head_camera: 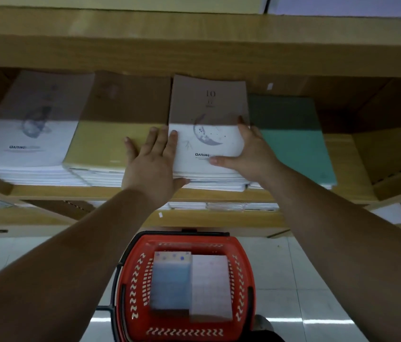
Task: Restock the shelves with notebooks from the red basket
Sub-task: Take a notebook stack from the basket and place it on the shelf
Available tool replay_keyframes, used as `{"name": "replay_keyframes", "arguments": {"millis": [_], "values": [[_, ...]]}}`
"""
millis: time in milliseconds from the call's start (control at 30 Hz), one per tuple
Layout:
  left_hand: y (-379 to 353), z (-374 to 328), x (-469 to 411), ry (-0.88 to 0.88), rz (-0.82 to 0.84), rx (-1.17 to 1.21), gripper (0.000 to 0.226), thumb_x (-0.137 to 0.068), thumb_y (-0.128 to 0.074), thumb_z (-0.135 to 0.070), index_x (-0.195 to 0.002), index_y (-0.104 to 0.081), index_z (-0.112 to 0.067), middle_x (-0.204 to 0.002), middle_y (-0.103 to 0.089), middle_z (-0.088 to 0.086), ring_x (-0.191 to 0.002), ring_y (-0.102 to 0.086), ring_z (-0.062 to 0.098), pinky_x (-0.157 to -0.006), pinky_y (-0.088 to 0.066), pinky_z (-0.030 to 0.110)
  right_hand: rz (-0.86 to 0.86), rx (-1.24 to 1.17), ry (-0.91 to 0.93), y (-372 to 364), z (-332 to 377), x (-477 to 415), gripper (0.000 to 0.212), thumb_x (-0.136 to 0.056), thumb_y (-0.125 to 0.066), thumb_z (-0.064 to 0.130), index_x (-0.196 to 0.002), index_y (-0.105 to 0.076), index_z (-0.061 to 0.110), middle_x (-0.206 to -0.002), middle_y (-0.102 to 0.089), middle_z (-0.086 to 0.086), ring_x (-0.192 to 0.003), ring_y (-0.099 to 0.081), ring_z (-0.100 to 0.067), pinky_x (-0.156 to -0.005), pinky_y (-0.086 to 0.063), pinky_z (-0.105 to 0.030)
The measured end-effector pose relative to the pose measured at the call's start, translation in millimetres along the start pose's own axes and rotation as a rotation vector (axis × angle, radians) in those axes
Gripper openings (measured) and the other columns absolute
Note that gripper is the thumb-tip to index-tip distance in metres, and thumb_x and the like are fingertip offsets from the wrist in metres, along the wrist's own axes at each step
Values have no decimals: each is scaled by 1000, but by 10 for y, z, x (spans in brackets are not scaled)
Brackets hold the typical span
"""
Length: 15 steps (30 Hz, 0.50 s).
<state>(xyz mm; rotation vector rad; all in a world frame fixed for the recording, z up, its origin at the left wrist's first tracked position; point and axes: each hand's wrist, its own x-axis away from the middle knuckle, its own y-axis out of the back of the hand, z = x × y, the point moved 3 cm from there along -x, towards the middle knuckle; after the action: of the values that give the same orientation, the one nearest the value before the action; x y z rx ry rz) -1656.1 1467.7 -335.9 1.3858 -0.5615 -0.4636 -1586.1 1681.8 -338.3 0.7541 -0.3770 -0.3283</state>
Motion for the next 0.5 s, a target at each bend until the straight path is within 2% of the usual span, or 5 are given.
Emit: {"name": "replay_keyframes", "arguments": {"millis": [133,233,333,433,500], "values": [[100,-105,-14,29,14,227,124,-68,-46,-90,-161,-3,-19,-169,-5,10,-156,2,25,-122,0,59,7,-114,-47,31,49,-90,124,-53,-95,56,-157,-33,28,-153,-42,-1,-136,-46,-18,-115,-39,-32],[229,-299,97,59,-66,492,124,-63,-53,-87,-160,-19,-17,-166,-21,14,-155,-11,28,-123,-10,52,-79,-335,-39,118,-15,-3,88,-74,-90,32,-150,-46,24,-137,-61,2,-119,-61,-15,-101,-53,-32],[373,-556,189,133,-124,829,109,-72,-83,-54,-159,-25,-24,-165,-21,10,-154,-16,24,-123,-21,39,-125,-427,-50,294,-67,69,69,-88,-76,13,-150,-48,22,-137,-61,0,-119,-62,-17,-97,-54,-29],[535,-827,224,142,-209,933,88,-84,-79,-21,-157,-30,-29,-161,-34,8,-145,-37,25,-115,-32,28,-132,-446,-55,537,-150,170,57,-91,-63,0,-144,-56,21,-123,-67,1,-104,-66,-13,-72,-54,-12],[580,-1033,275,103,-225,972,79,-88,-68,-3,-154,-35,-29,-160,-36,5,-144,-40,23,-117,-34,29,-151,-474,-82,756,-262,289,47,-94,-58,-3,-135,-63,17,-114,-70,1,-98,-67,-12,-70,-56,-16]]}}
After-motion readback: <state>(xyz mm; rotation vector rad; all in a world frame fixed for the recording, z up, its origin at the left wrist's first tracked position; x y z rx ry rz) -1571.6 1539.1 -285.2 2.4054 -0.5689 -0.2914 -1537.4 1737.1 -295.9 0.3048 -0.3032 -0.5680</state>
